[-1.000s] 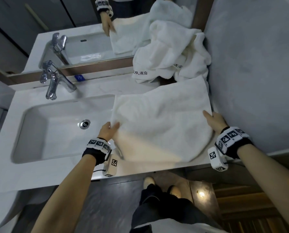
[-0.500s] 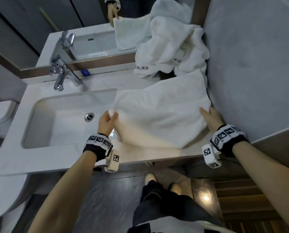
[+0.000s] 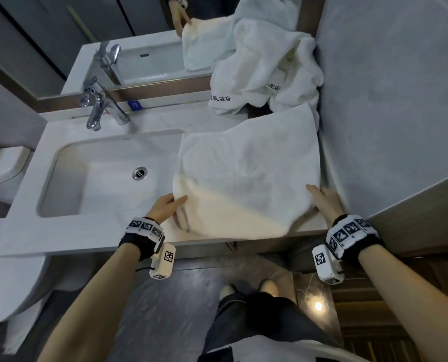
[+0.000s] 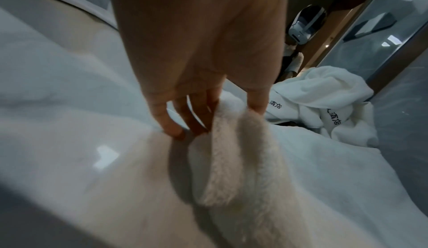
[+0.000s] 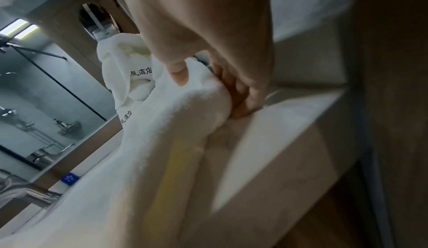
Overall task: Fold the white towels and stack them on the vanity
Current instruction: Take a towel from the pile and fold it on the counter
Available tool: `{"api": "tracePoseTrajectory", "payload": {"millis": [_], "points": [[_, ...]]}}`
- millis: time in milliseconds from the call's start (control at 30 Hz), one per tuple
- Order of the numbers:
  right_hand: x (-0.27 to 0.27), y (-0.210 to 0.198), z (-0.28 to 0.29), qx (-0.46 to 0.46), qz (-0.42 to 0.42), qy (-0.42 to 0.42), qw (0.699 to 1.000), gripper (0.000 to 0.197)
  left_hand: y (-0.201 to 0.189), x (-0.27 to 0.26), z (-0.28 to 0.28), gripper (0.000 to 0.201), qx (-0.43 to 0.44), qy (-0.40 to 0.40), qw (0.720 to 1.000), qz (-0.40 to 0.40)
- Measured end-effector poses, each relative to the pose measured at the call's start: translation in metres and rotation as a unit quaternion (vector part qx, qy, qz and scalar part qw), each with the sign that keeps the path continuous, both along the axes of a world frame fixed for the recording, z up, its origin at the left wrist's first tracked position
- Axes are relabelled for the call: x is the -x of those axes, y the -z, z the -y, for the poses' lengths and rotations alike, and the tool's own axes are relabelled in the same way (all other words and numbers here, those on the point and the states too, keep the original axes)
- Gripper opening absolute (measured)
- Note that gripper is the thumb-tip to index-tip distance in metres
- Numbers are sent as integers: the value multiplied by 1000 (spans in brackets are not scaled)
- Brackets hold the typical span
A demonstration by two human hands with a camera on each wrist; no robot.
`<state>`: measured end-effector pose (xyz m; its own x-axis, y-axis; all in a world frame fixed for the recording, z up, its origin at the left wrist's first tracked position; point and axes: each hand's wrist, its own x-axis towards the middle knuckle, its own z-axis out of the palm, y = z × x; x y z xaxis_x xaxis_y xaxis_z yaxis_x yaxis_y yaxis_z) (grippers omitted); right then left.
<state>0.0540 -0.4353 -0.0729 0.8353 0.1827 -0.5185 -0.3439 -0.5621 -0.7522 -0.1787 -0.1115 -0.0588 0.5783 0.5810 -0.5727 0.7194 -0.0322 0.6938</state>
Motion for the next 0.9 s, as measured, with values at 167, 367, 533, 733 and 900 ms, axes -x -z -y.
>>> {"api": "tracePoseTrajectory", "payload": {"millis": [167,367,533,733,900], "points": [[18,-4,0,-66,34,-15,997,30,-2,2,10,19,-29,-32,997,66],[8,-22,-2,5,113,17,993,41,0,-4,0,25,-136,-4,988,-70],[38,-14,16,-9,102,-23,995,27,11,20,9,39,-121,-20,992,1],[61,-8,34,108,249,-239,932,42,16,47,13,16,-121,5,987,103],[52,-16,24,217,281,-335,873,52,17,53,25,28,-139,143,976,85]]}}
